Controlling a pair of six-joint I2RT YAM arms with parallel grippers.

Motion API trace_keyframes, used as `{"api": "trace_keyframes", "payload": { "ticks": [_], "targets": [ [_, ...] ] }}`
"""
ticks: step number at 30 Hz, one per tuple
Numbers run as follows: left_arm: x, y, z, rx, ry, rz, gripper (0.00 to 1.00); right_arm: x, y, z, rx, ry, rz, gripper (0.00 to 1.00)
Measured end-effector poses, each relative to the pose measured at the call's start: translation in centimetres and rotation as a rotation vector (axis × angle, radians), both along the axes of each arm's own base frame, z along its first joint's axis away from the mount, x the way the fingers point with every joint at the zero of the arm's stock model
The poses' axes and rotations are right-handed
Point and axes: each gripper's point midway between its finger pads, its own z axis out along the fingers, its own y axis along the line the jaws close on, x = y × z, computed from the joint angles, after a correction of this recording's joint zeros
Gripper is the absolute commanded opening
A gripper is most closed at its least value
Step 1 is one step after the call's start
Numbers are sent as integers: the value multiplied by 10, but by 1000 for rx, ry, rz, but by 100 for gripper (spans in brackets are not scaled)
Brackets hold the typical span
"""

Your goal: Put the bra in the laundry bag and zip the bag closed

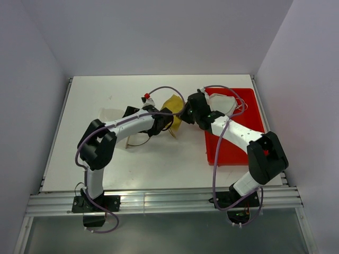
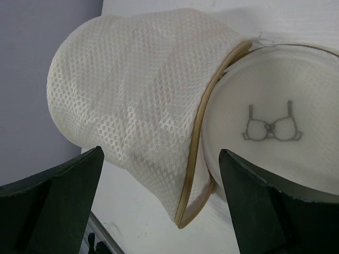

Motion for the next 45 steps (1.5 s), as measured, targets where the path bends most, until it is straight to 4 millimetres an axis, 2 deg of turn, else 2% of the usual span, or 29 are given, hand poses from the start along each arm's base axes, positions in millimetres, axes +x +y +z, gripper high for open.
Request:
{"api": "trace_keyframes", "payload": {
  "ticks": [6, 9, 12, 13, 17, 18, 20, 21, 23, 25, 31, 35, 39, 45],
  "targets": [
    [-1, 6, -12, 86, 26, 12, 96, -5, -5, -11, -11, 27, -5, 0],
    [0, 8, -12, 107, 26, 16, 90, -4, -5, -10, -9, 26, -5, 0],
    [3, 10, -10, 125, 17, 25, 75, -5, -4, -12, -7, 29, -3, 0],
    [4, 11, -10, 129, 15, 30, 65, -6, -4, -13, -5, 31, -3, 0],
    [5, 15, -10, 134, 15, 41, 40, -8, -5, -17, -5, 41, -2, 0],
    [6, 16, -10, 135, 16, 44, 30, -9, -5, -17, -3, 42, -1, 0],
    [6, 18, -10, 138, 18, 47, 22, -9, -4, -17, 1, 43, 4, 0],
    [6, 18, -10, 139, 20, 48, 12, -10, -3, -17, 4, 43, 6, 0],
    [6, 19, -10, 141, 23, 47, 8, -11, -3, -19, 5, 47, 11, 0],
    [6, 19, -10, 143, 27, 46, 0, -12, -3, -20, 6, 52, 15, 0],
    [7, 16, -8, 118, 34, 36, 0, -20, 10, -15, 61, 55, 83, 0],
    [9, 8, 8, 18, 10, 13, 0, -35, 25, -4, 111, 50, 173, 0],
    [11, 0, 28, -88, -26, -12, 0, -54, 51, 5, 149, 35, 291, 0],
    [10, -13, 39, -218, -37, -60, 0, -80, 87, 17, 211, 13, 436, 0]
  ]
}}
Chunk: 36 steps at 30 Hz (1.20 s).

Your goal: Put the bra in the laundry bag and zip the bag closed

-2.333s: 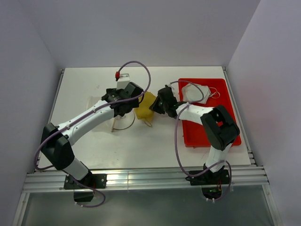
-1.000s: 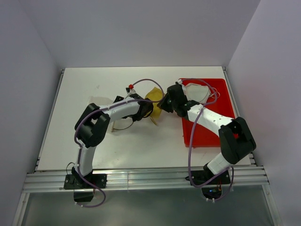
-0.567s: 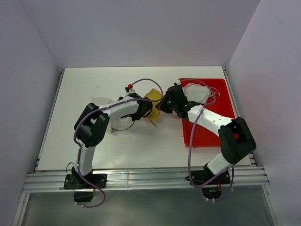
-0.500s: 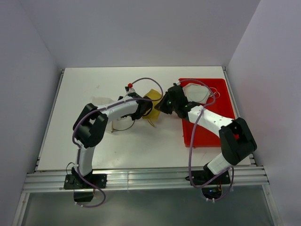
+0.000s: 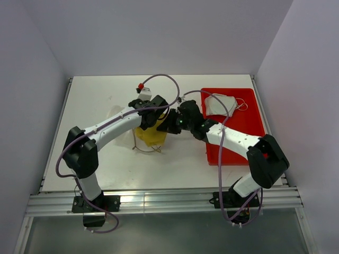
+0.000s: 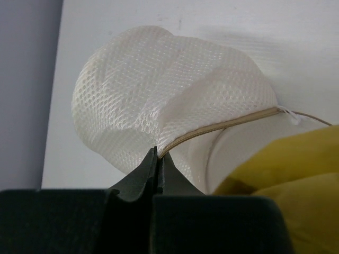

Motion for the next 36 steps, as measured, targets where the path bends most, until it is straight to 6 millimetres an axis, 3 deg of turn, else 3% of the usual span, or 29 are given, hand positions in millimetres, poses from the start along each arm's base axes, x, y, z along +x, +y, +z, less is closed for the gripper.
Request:
{"api": "trace_keyframes", "payload": {
  "ticks": [5, 12, 21, 27, 36],
  "targets": [
    [-1, -13, -4, -81, 24, -45, 0, -13, 18, -2, 16, -2, 63, 0],
    [-7, -27, -5, -188, 47, -100, 0, -23, 29, -26, -21, 37, 98, 0],
    [-22, -47, 26, -375, 26, -204, 0, -17, 34, -63, -84, 93, 92, 0],
    [-29, -59, 34, -470, 20, -260, 0, -17, 49, -50, -65, 65, 110, 0],
    [-45, -78, 5, -567, 110, -326, 0, -16, 60, -39, 4, 100, 81, 0]
  ]
}}
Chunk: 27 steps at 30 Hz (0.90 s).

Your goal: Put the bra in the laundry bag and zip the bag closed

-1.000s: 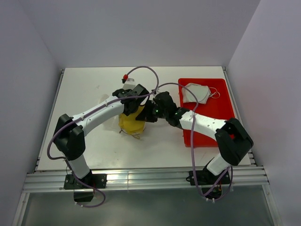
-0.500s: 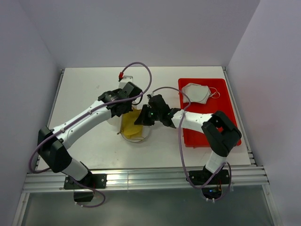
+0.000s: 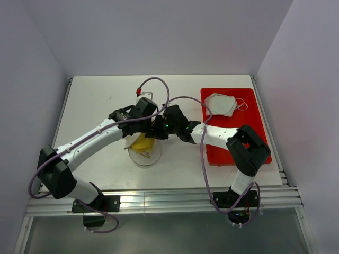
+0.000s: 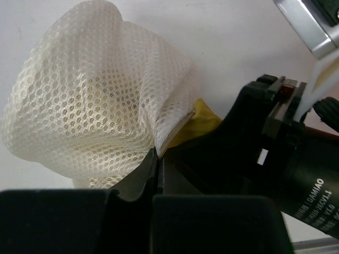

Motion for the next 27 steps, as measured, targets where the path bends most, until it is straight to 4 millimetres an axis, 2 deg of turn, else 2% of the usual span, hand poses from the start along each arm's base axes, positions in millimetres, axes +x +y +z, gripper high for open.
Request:
{"api": "trace_keyframes", "payload": {
  "ticks": [4, 8, 13, 15, 17, 24, 27],
  "targets": [
    [-4, -9, 8, -73, -5, -27, 0, 6, 6, 11, 64, 17, -44, 0],
    [-9, -22, 25, -177, -20, -52, 0, 13, 9, 17, 149, 40, -119, 0],
    [-15, -33, 37, -262, -13, -71, 0, 16, -7, 3, 168, 71, -255, 0],
    [-16, -35, 38, -281, -6, -71, 0, 19, -15, 3, 183, 67, -313, 0],
    [-17, -35, 38, -287, -3, -70, 0, 22, -20, 11, 212, 51, -350, 0],
    [-31, -37, 27, -320, 36, -100, 0, 36, -34, 62, 333, -37, -465, 0],
    [-36, -42, 26, -363, 49, -119, 0, 39, -46, 69, 350, -56, -526, 0]
  ]
}}
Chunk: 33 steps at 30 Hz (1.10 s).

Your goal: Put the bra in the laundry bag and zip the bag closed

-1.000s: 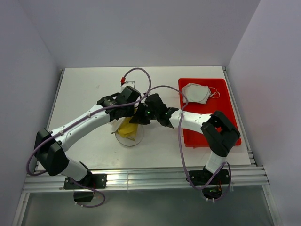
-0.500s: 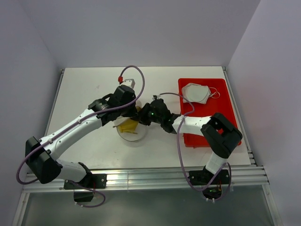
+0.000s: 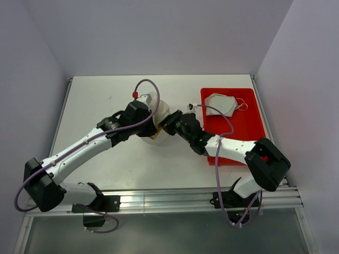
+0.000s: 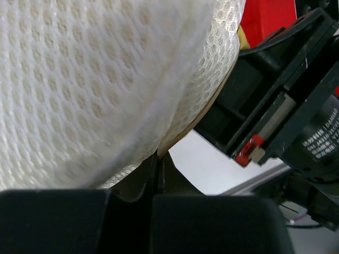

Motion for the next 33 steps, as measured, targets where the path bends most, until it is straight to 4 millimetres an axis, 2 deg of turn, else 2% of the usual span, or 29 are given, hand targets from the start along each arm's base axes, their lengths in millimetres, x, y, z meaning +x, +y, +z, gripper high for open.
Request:
{"api": "trace_keyframes", "payload": {
  "ticks": [4, 7, 11, 14, 17, 24, 27, 31, 33],
  "targets": [
    [-9, -9, 3, -71, 17, -34, 0, 1, -20, 3, -8, -11, -91, 0],
    [-13, -14, 7, -112, 24, -47, 0, 2, -34, 17, -2, -38, -148, 0],
    [-7, -8, 13, -127, 10, -19, 0, 0, -47, 41, 29, -82, -194, 0],
    [0, -2, 14, -130, 4, 17, 0, -3, -55, 50, 40, -100, -210, 0],
    [7, 5, 16, -130, -4, 55, 0, -6, -61, 55, 34, -108, -220, 0],
    [14, 13, 18, -128, -18, 96, 0, -13, -76, 53, -13, -85, -251, 0],
    [11, 7, 17, -157, -7, 77, 0, -15, -84, 53, -39, -78, -271, 0],
    [-3, -7, 9, -229, 56, 16, 0, -14, -90, 54, -142, -63, -311, 0],
    [-12, -15, 6, -284, 94, -23, 0, -10, -89, 63, -201, -69, -333, 0]
  ]
}}
